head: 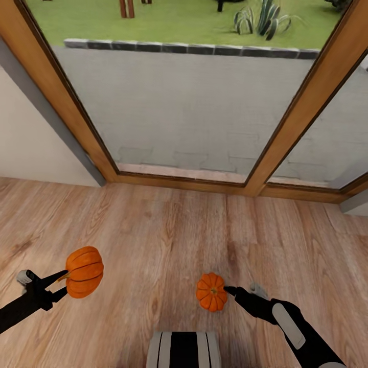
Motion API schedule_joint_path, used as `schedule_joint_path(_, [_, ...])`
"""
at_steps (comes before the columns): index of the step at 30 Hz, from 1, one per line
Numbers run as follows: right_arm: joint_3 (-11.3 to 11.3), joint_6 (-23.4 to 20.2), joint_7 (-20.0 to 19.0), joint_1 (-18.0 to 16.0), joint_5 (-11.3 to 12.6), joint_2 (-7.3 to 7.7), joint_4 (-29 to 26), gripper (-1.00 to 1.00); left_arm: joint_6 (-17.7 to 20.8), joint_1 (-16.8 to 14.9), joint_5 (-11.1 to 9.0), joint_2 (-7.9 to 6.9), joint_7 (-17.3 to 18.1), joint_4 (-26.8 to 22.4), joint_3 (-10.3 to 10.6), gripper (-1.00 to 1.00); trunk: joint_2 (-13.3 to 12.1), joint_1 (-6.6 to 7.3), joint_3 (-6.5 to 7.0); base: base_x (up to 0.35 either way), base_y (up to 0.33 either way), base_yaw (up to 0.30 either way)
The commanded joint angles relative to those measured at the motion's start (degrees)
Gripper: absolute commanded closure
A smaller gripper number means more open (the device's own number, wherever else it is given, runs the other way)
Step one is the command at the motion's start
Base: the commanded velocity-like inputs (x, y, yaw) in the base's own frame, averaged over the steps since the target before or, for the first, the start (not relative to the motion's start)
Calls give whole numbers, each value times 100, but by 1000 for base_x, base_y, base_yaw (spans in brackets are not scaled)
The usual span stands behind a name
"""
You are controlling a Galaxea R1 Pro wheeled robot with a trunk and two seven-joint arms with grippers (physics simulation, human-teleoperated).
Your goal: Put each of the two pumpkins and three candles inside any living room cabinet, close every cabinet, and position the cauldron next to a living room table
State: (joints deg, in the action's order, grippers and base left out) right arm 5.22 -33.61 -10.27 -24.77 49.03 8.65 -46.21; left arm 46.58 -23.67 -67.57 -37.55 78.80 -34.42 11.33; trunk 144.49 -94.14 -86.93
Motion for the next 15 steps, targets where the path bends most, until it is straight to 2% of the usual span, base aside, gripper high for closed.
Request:
schedule_joint_path(1, [8,-4,-13,-2,1,5,-2,-100,62,-6,-46,-7,22,5,40,100,3,-1,-26,0,0,0])
schedule_joint_path(5, [10,23,-31,-2,1,3,-2,-100,62,-6,-46,-7,22,5,44,100,8,-12,-115,0,0,0])
schedule_joint_path(9, [19,326,-71,-2,-2,5,119,-100,62,-6,-46,-7,22,6,45,100,14,-22,-203,0,0,0])
schedule_joint_path(13, [23,415,-95,-2,-21,5,233,-100,62,-6,-46,-7,22,4,38,100,19,-32,-292,0,0,0])
schedule_joint_path(15, [23,423,-97,-2,-22,5,246,-100,62,-6,-46,-7,22,-8,27,100,19,-32,-292,0,0,0])
